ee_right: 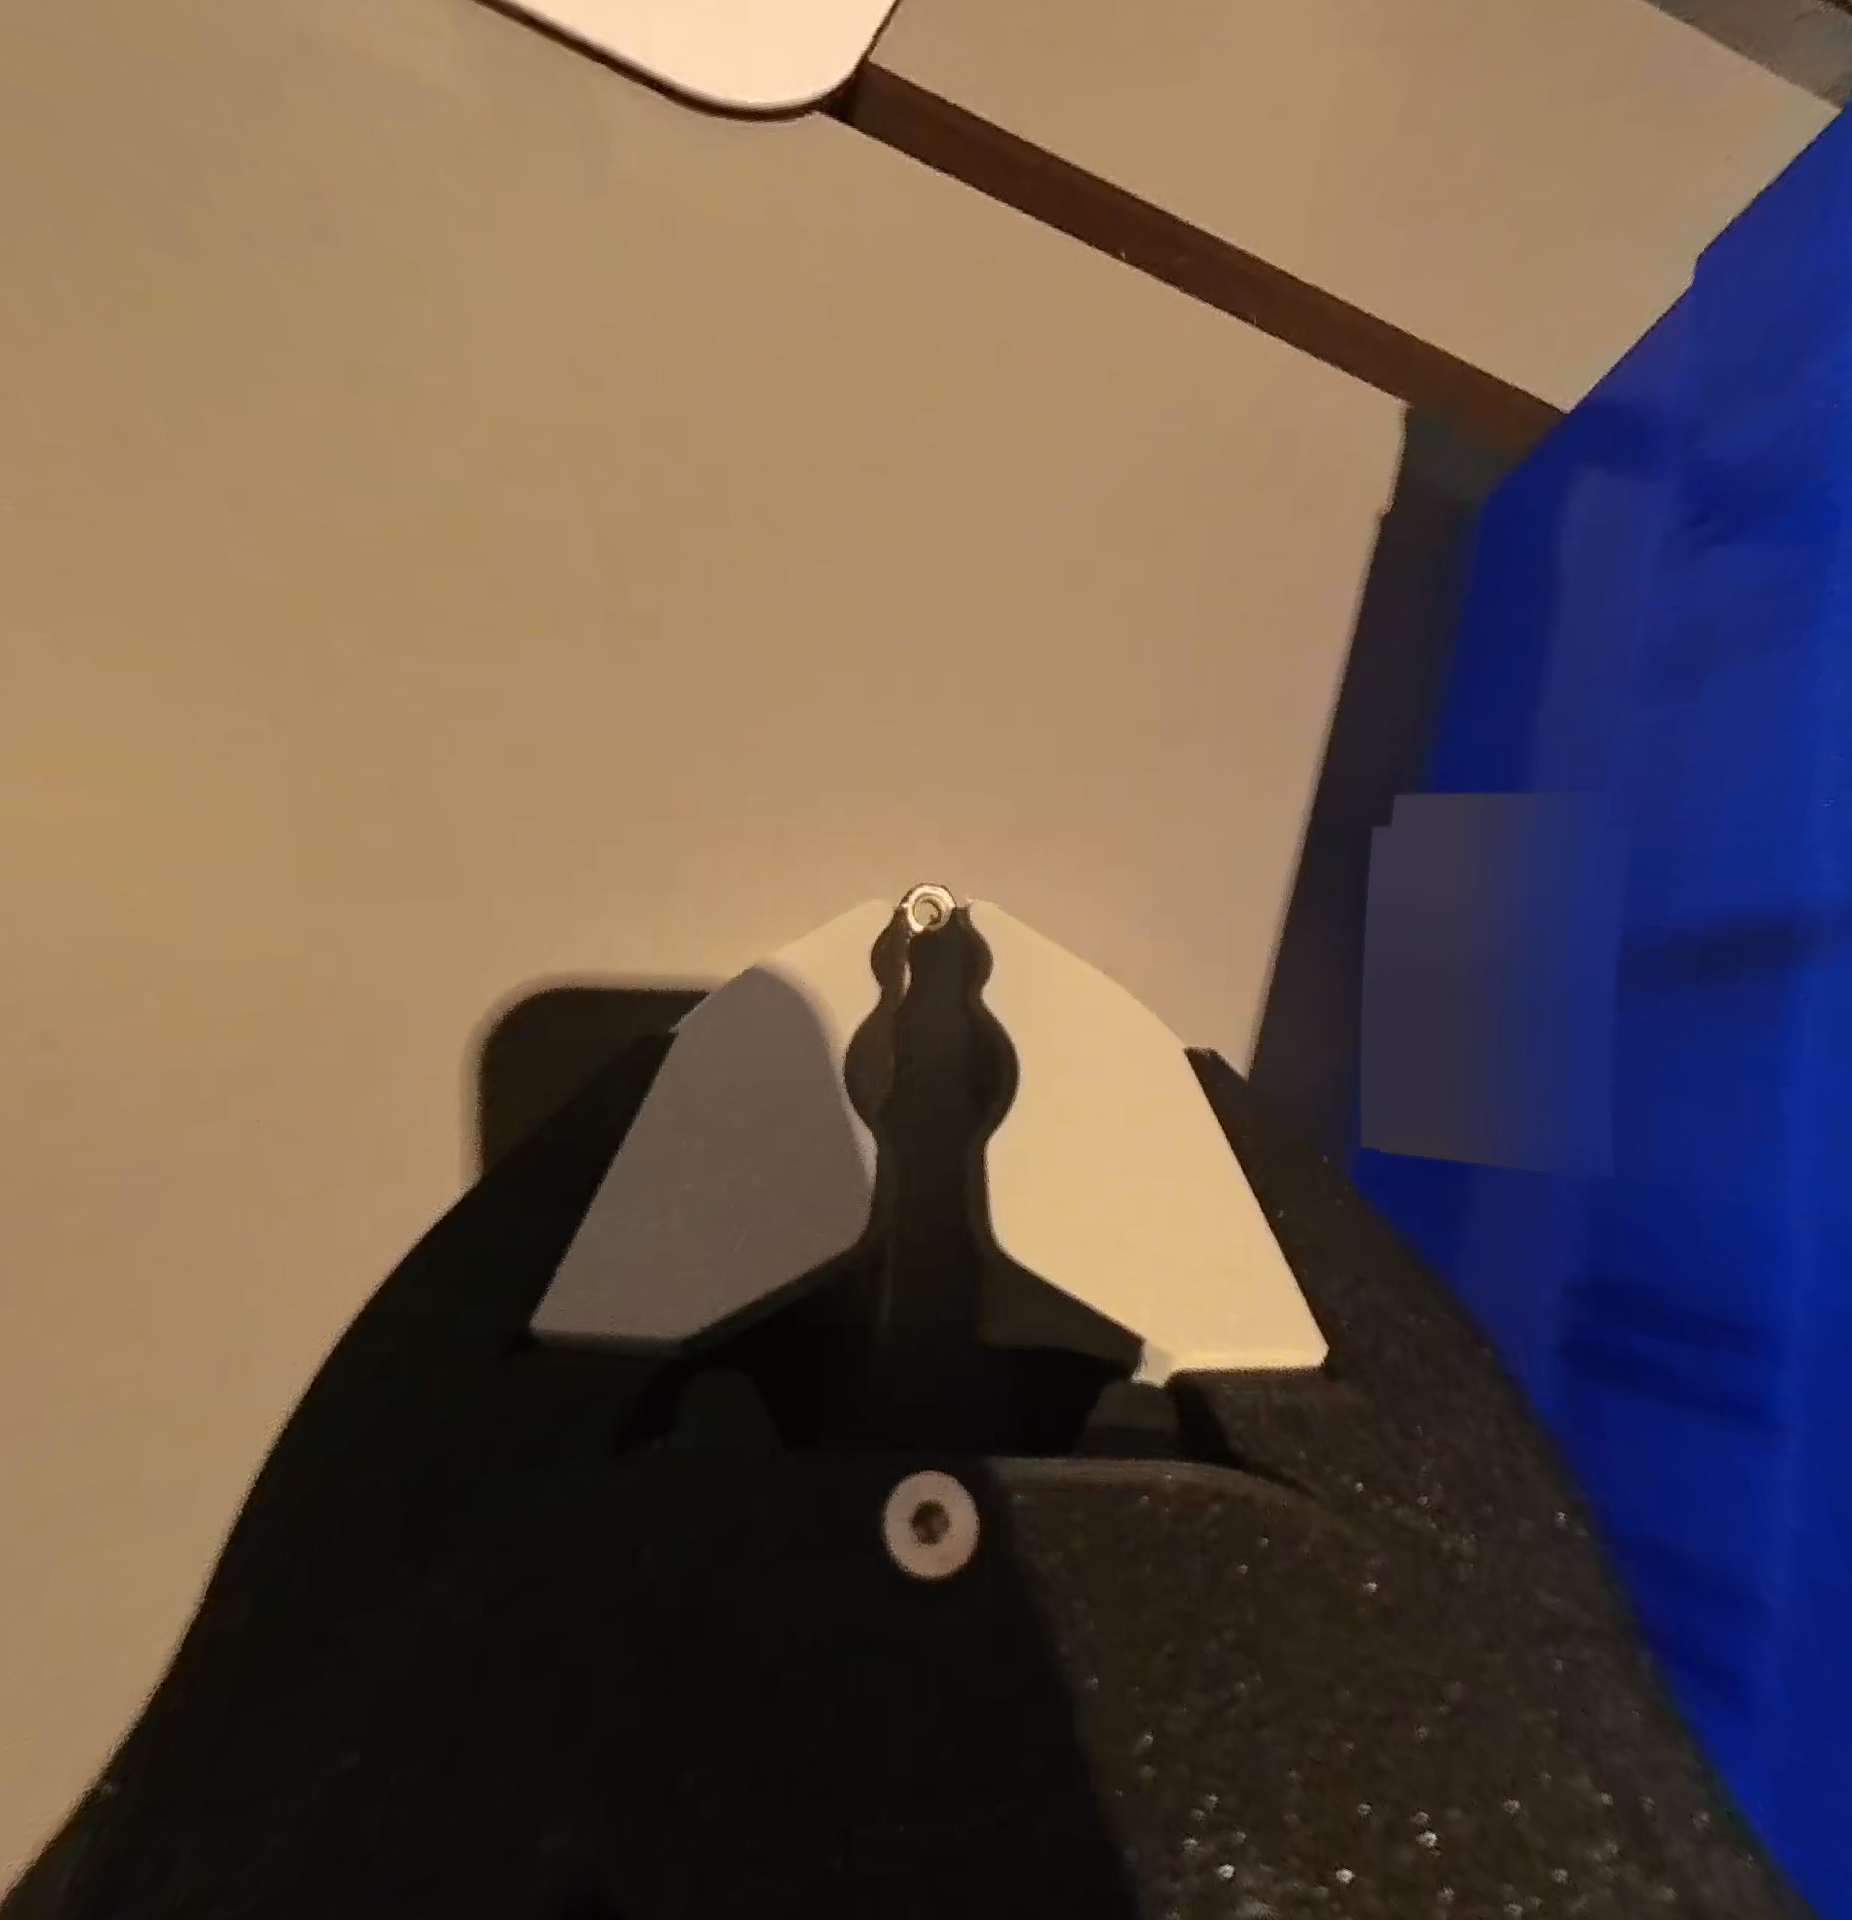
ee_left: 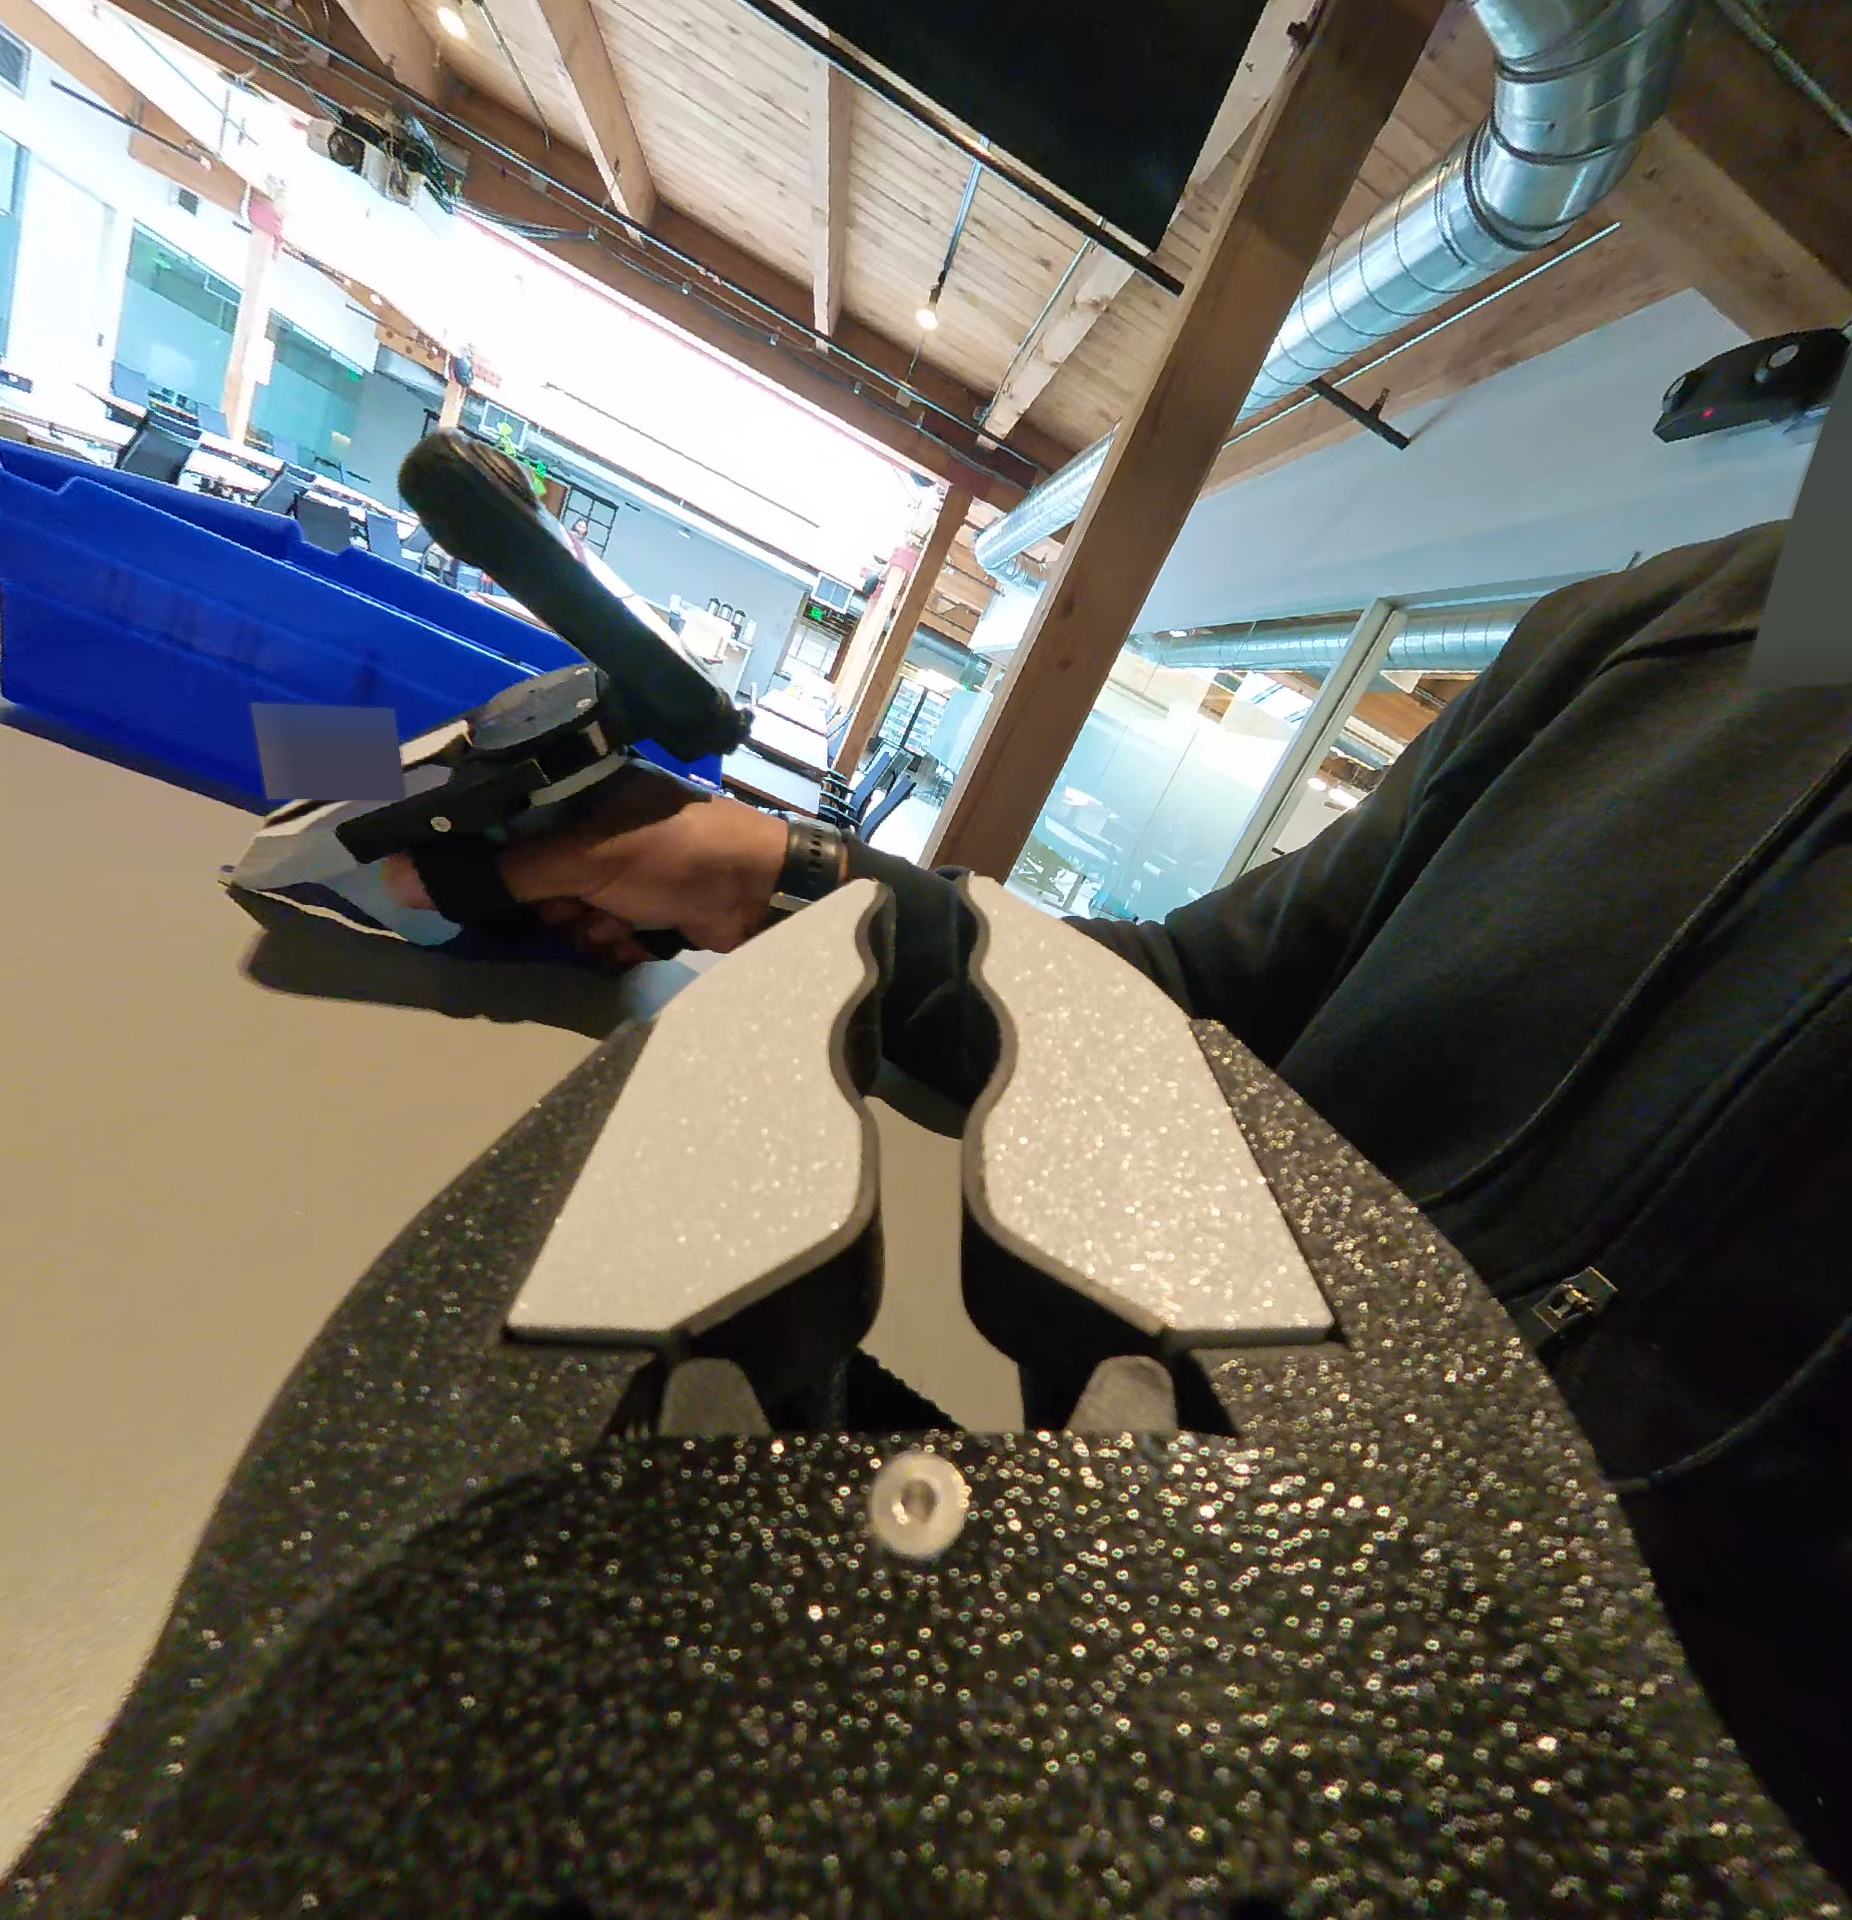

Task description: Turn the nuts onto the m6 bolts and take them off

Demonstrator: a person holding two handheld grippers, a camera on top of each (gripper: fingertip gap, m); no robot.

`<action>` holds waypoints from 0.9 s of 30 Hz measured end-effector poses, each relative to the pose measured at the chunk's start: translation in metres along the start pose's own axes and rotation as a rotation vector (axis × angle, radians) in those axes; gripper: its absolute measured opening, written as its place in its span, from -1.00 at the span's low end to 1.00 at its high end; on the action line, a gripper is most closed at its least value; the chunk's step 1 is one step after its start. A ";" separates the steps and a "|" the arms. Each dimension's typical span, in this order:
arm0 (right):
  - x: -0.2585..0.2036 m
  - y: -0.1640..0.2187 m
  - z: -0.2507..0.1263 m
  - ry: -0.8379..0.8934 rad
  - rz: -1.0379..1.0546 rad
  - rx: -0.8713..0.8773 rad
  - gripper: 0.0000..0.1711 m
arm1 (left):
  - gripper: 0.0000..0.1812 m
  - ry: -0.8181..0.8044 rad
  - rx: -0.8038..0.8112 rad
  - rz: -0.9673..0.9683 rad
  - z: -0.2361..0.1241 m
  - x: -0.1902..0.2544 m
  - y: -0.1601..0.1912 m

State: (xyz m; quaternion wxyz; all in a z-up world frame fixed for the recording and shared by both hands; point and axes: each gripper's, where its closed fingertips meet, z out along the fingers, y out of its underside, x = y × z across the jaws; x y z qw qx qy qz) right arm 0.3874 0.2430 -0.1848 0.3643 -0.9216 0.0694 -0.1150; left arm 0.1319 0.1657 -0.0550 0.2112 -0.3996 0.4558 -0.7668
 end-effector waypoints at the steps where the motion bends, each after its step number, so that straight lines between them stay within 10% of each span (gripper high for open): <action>1: 0.000 -0.001 0.001 -0.002 -0.004 0.001 -0.91 | -0.89 0.000 0.000 0.000 0.000 0.000 0.000; 27: 0.006 -0.016 0.016 -0.003 0.015 0.004 -0.75 | -0.89 0.005 0.004 -0.004 0.000 0.001 0.000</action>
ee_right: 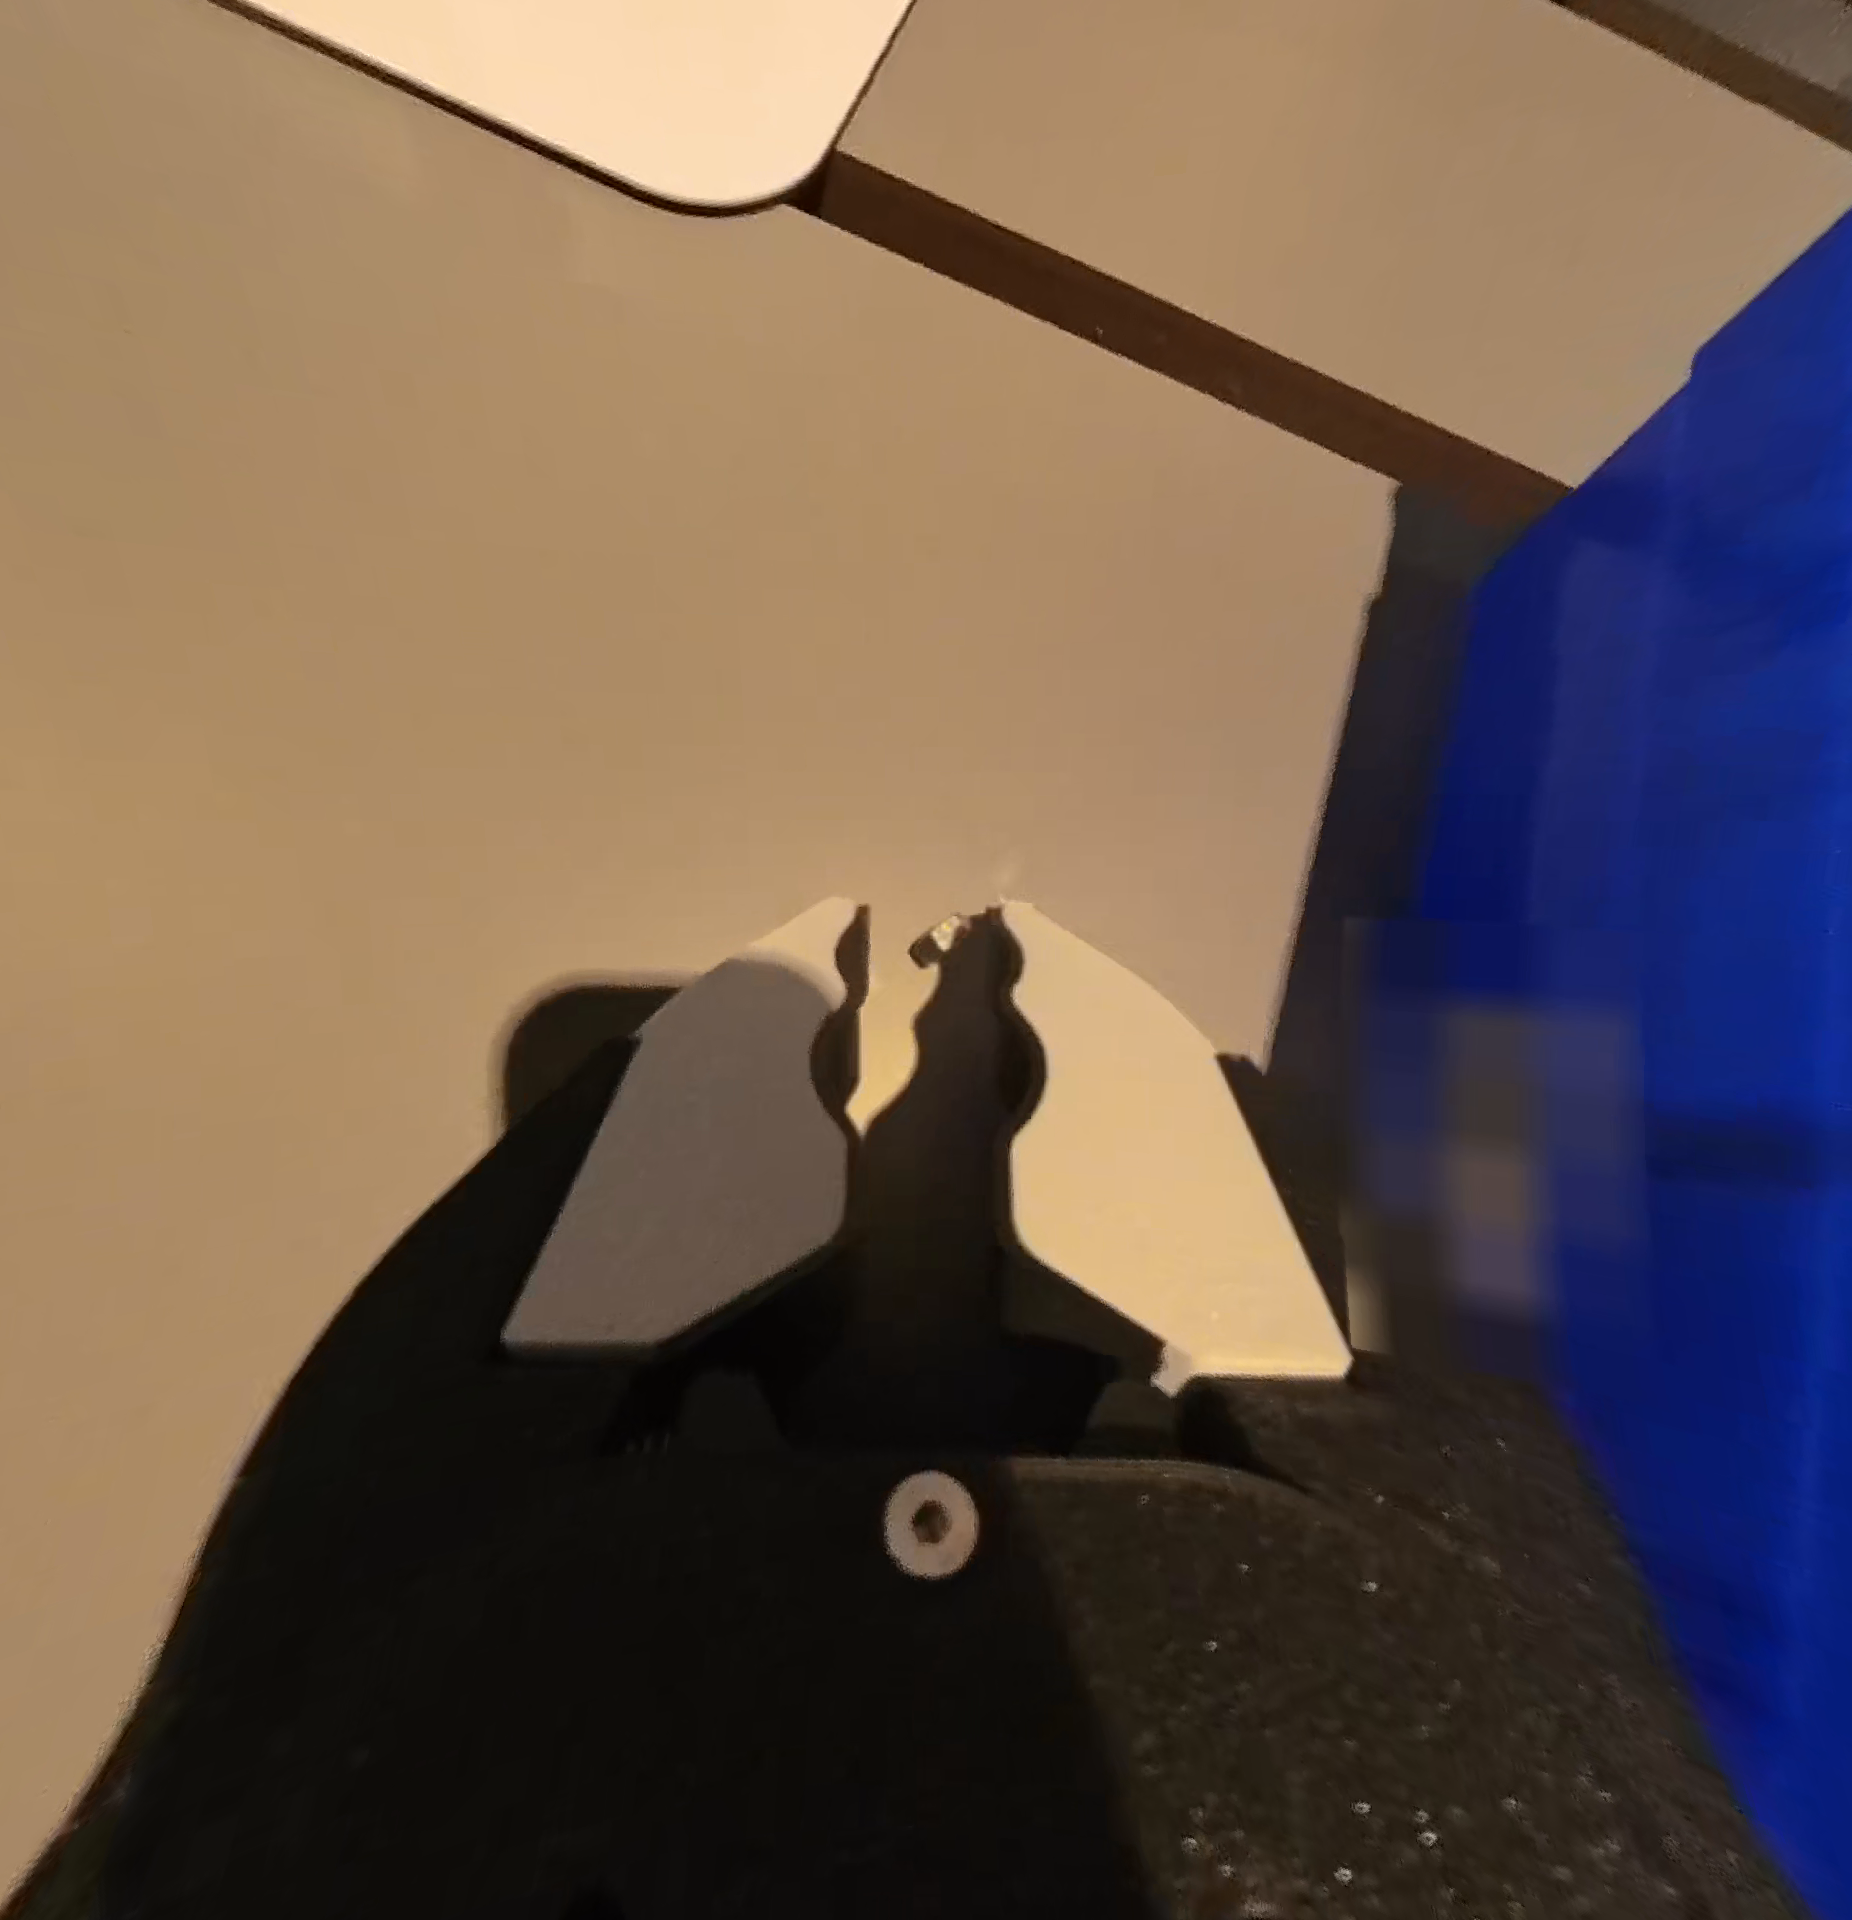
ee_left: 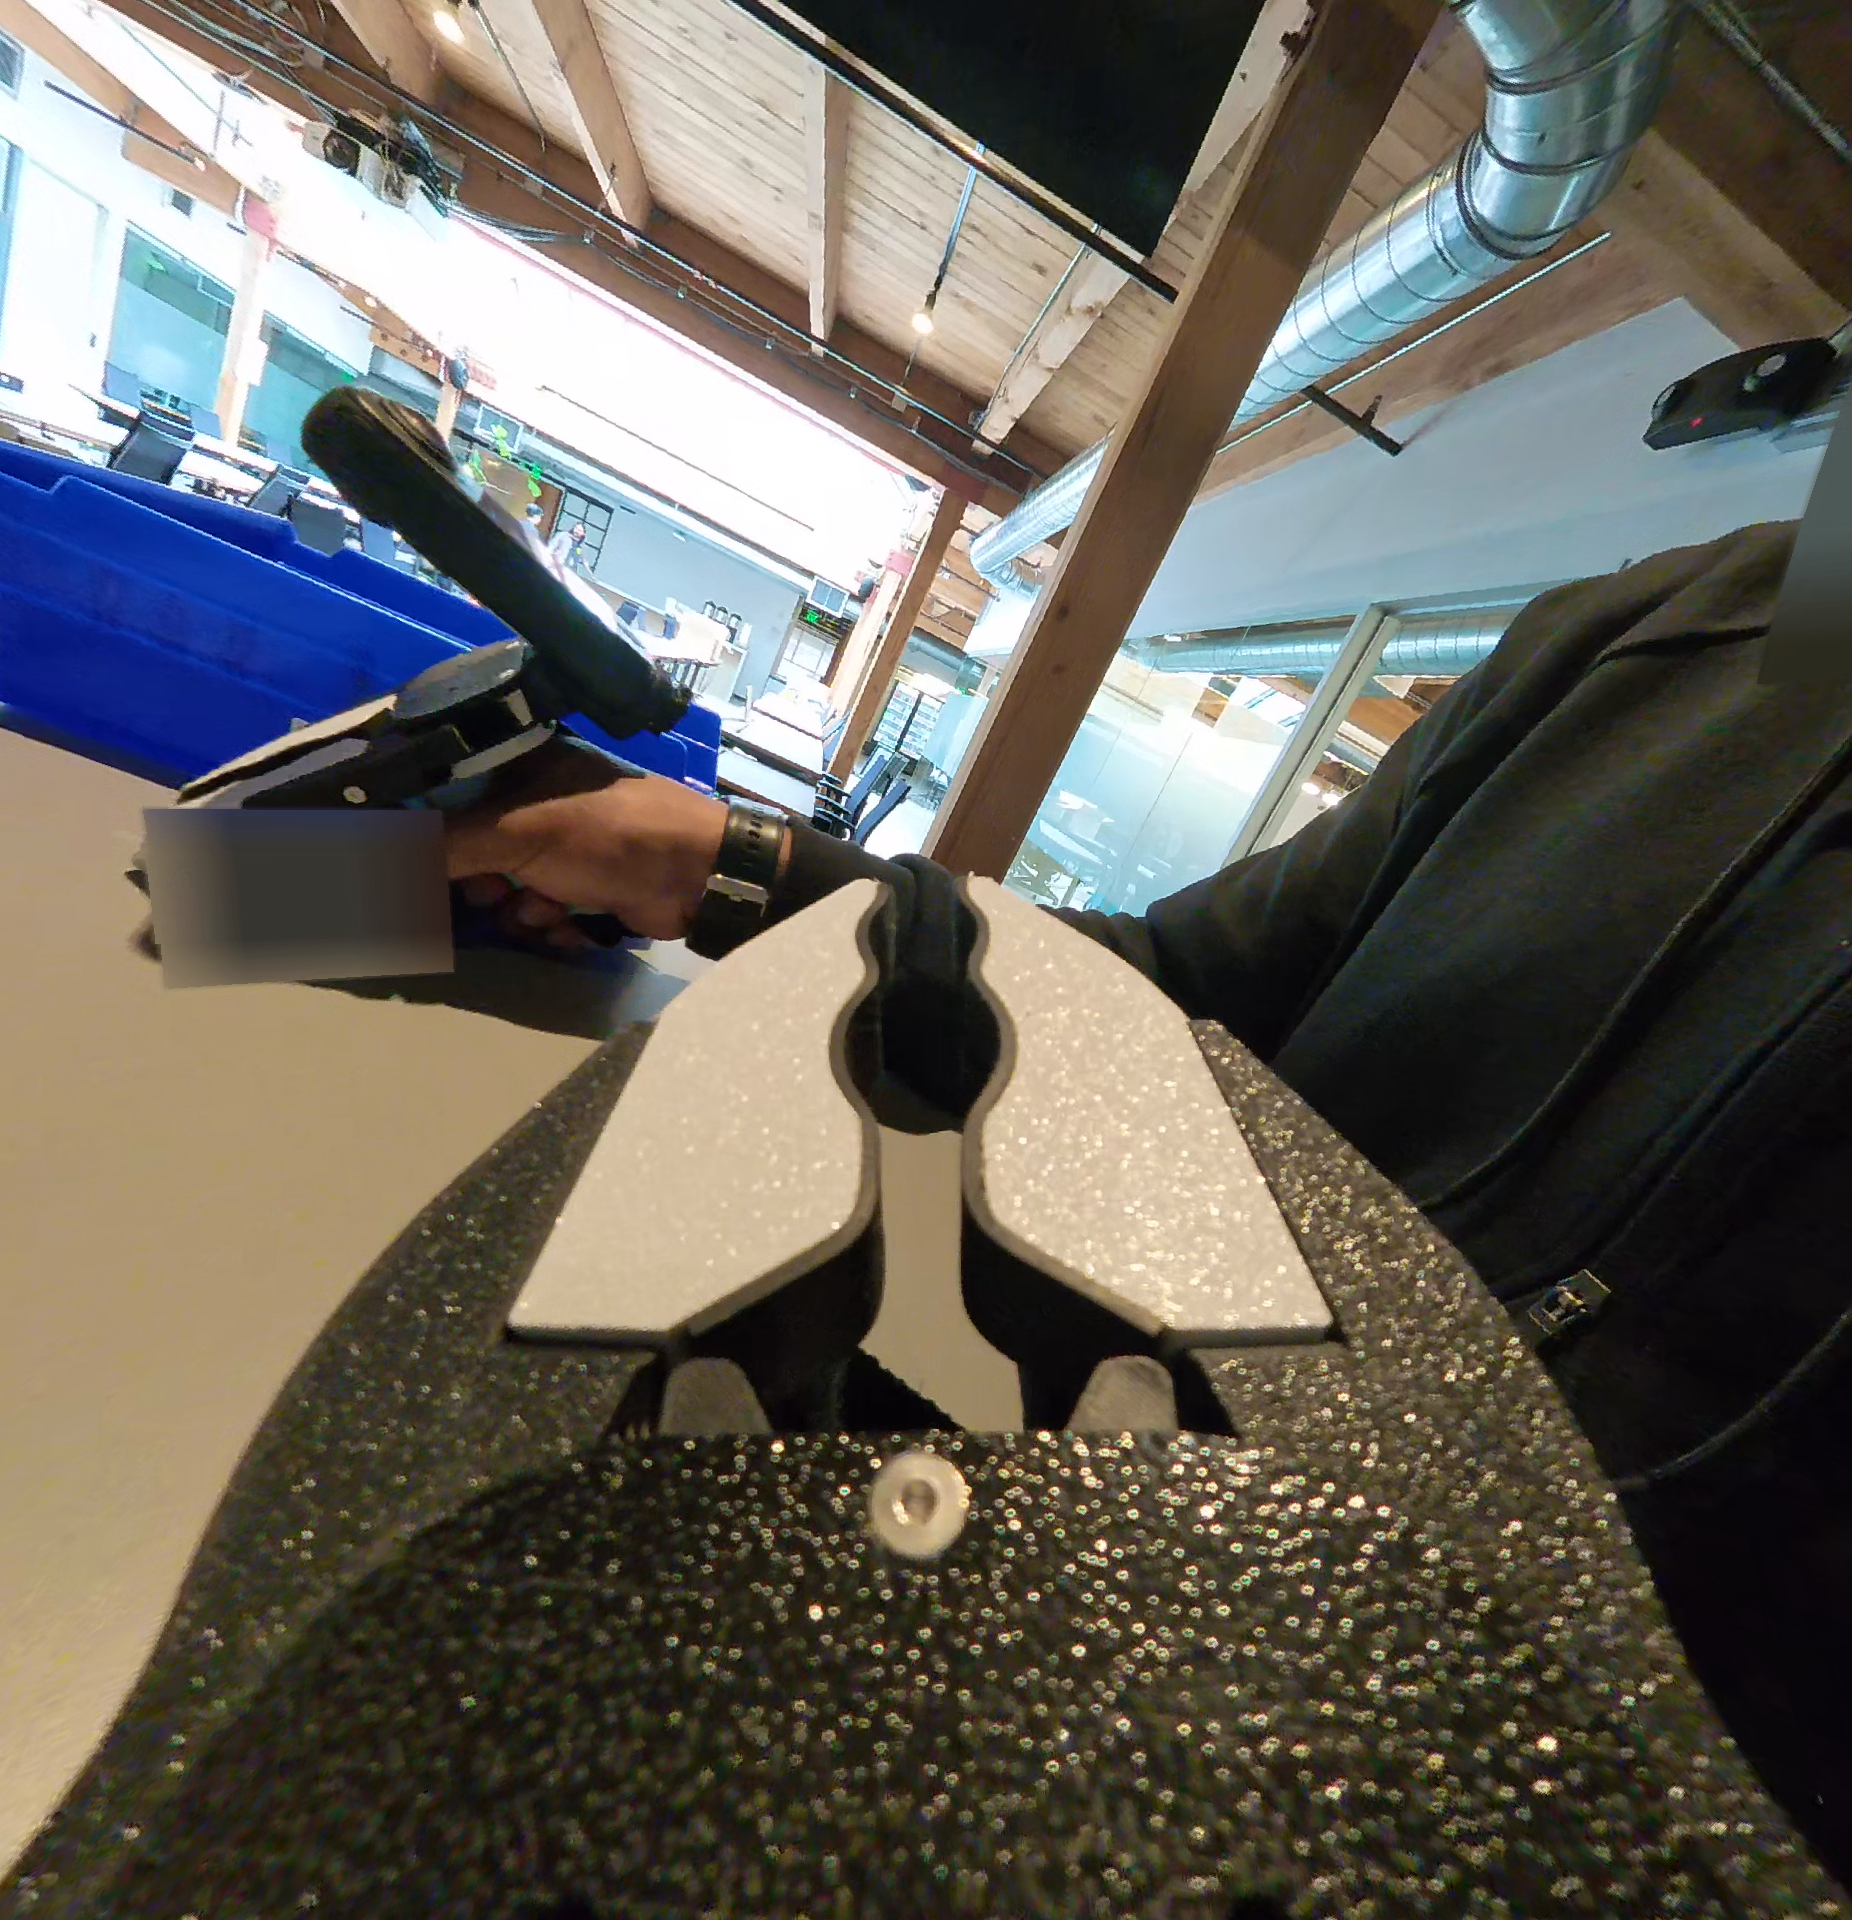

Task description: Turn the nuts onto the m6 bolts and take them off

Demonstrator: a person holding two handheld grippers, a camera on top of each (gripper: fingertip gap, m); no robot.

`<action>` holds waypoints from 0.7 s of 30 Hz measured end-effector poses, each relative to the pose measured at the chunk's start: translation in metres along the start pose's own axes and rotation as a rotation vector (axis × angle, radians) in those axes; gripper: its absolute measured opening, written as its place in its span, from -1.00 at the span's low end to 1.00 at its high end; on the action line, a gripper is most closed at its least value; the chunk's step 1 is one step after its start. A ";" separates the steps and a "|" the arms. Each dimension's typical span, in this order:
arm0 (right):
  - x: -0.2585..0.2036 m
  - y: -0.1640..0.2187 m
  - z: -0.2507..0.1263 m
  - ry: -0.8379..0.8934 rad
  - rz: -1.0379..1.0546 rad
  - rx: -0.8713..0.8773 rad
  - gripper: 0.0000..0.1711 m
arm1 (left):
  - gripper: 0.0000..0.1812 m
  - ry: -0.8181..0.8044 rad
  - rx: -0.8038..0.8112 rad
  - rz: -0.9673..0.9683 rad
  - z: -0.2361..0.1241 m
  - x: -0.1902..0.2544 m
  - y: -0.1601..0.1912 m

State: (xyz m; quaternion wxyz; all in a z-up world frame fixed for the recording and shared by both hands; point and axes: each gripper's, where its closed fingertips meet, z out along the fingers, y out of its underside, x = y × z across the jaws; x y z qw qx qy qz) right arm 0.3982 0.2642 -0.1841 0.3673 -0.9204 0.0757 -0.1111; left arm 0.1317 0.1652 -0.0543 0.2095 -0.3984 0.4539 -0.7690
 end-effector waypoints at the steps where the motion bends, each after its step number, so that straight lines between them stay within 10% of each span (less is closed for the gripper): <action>1: 0.001 0.000 0.000 0.012 -0.016 -0.004 -0.85 | -0.89 0.000 0.000 0.000 0.000 0.000 0.000; 10: -0.007 -0.007 -0.013 -0.018 -0.060 0.084 -0.94 | -0.89 0.001 0.002 0.000 0.000 0.000 0.000; 17: -0.020 -0.050 -0.141 0.060 -0.192 0.346 -0.95 | -0.89 0.002 0.007 -0.006 -0.001 0.000 -0.001; 21: 0.058 -0.040 -0.188 0.271 -0.166 0.322 -0.95 | -0.89 0.000 0.008 -0.010 -0.001 -0.001 -0.002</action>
